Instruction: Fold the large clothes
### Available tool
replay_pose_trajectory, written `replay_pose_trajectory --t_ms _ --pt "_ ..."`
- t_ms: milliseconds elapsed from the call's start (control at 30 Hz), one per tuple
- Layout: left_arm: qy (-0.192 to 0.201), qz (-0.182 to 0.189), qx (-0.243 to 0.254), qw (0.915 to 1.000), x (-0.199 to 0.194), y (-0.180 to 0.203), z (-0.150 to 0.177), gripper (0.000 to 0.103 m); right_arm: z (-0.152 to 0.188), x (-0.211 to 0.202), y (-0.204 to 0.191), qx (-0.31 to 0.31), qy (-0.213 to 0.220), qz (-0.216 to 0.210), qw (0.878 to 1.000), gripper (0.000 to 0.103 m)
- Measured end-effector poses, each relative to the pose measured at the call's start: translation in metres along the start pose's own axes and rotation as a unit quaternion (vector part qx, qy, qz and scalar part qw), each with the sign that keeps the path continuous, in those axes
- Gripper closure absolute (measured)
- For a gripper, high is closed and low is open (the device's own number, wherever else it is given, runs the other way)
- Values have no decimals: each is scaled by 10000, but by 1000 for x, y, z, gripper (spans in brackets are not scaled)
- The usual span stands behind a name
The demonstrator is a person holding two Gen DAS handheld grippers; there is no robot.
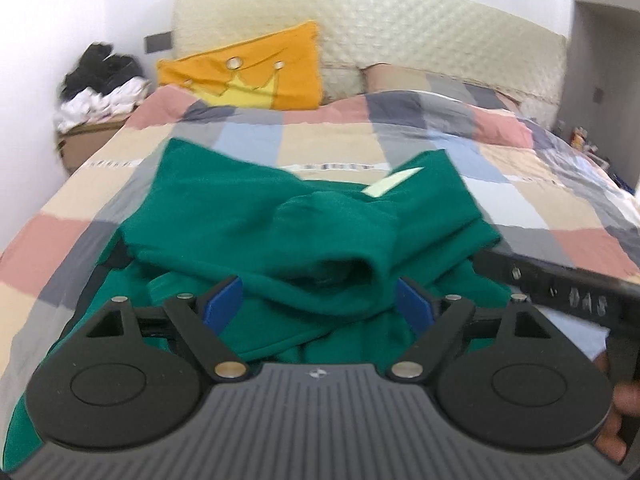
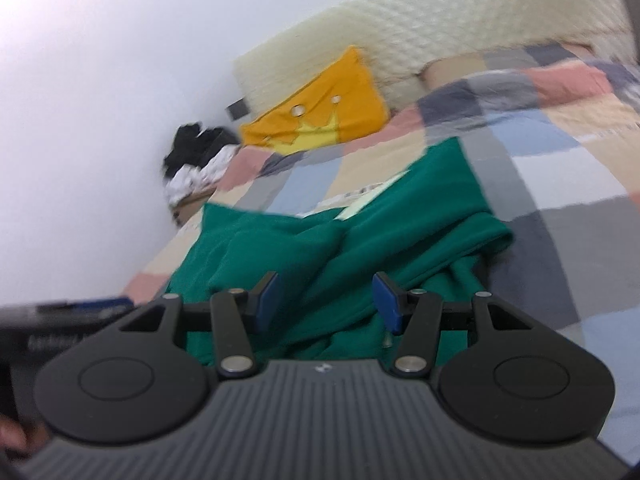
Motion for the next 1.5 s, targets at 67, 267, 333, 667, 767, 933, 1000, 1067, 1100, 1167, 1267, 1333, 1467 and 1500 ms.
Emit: replay_pose_trajectory --t_ms 67,267,333,667,767,933,1000,1067,1100,1167,1267,1333,1467,1500 --pt "-8 -44 -141 9999 2 -15 1 16 3 8 -11 -205 -78 -13 9998 48" --pt "-144 -112 -618 9979 16 -51 15 16 10 34 -36 -718 -190 -12 9972 48" --pt "-217 -118 -671 9974 21 -56 20 16 10 44 -41 -740 -191 -104 9970 48" --pt "-430 -133 -1064 9933 43 -75 30 16 28 95 -47 -1032 -450 295 9932 49" --pt "-485 -154 -1157 9920 46 -79 32 16 24 93 -40 -816 -297 380 9955 49" --pt "-515 -118 -1241 9909 46 -81 33 16 13 80 -27 -419 68 606 9973 49" --pt "-554 -57 -1266 9904 47 -81 33 16 11 76 -21 -259 156 665 9973 49" --pt "-572 -27 -1302 9898 47 -82 34 16 10 72 -15 -83 231 763 9968 49" --pt "-572 -47 -1295 9899 48 -81 34 16 10 69 -12 30 275 822 9962 49" --pt "-588 -101 -1262 9902 49 -81 35 16 9 63 -4 292 350 915 9948 49" --pt "-611 -116 -1255 9901 50 -81 36 16 11 55 10 776 407 1007 9910 48" --pt "-623 -129 -1248 9901 51 -81 37 16 13 51 20 1097 412 1066 9874 48" --pt "-662 -123 -1267 9897 54 -83 38 16 18 45 36 1599 363 1207 9791 48" --pt "-680 -123 -1283 9893 55 -84 39 16 20 43 39 1702 362 1248 9768 48"
Point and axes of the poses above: each gripper's, at about its wrist camera, not at the fingertips, and x roughly the way its jaws point, y to its right, z to its underside, the point moved 1 cm from there along x, roughly the way its jaws point, and after that the axes turned 7 degrees about -z, right-handed, at the moved point
